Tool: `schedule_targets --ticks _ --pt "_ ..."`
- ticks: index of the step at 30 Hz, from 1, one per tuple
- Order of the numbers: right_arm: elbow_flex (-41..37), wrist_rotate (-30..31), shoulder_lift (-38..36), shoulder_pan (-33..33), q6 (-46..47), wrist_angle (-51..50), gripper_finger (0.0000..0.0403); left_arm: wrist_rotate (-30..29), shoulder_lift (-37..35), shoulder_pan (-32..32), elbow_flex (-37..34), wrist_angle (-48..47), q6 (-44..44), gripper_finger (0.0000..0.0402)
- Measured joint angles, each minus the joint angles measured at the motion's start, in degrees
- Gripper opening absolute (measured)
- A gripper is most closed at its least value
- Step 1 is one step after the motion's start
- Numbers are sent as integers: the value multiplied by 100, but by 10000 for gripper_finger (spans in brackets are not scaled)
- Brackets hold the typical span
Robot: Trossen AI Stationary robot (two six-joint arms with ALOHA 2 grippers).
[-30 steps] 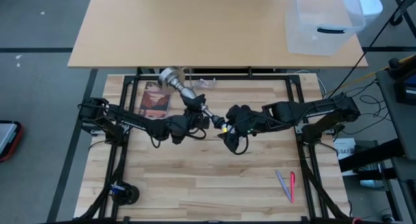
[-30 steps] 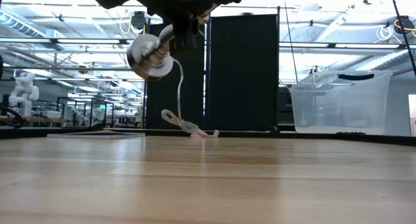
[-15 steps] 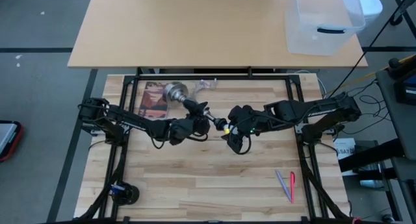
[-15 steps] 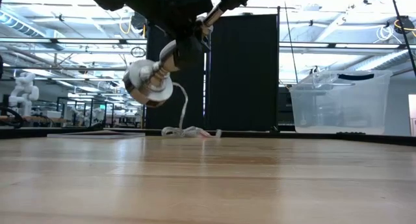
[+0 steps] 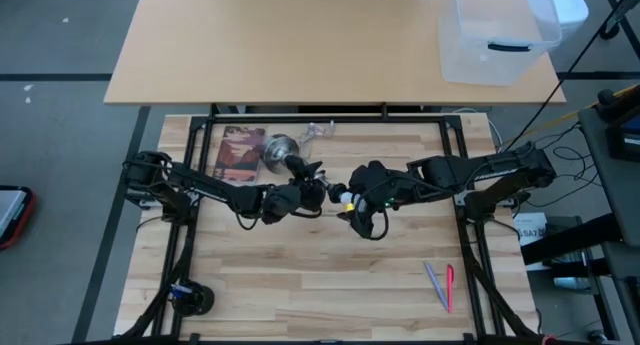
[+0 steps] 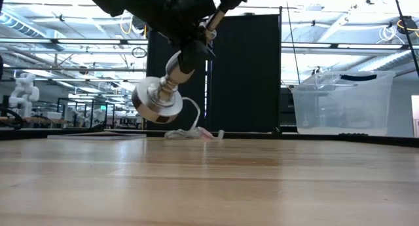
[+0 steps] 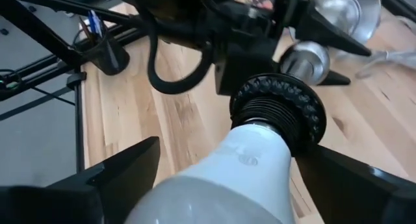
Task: Screw lightbulb
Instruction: Insert the lightbulb into the lamp
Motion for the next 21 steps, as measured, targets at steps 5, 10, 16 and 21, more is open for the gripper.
schedule_targets --ticks 5,10,16,21 --pt "-2 4 -16 -2 -204 258 373 15 0 7 5 29 -27 130" --pt "-9 139 -57 -4 -383 332 375 29 0 32 22 27 -40 130" --pt "-11 174 -107 -12 -511 495 375 98 -2 31 35 23 -95 130" --pt "-11 176 -107 -13 -583 543 375 198 -2 48 34 -11 -132 130"
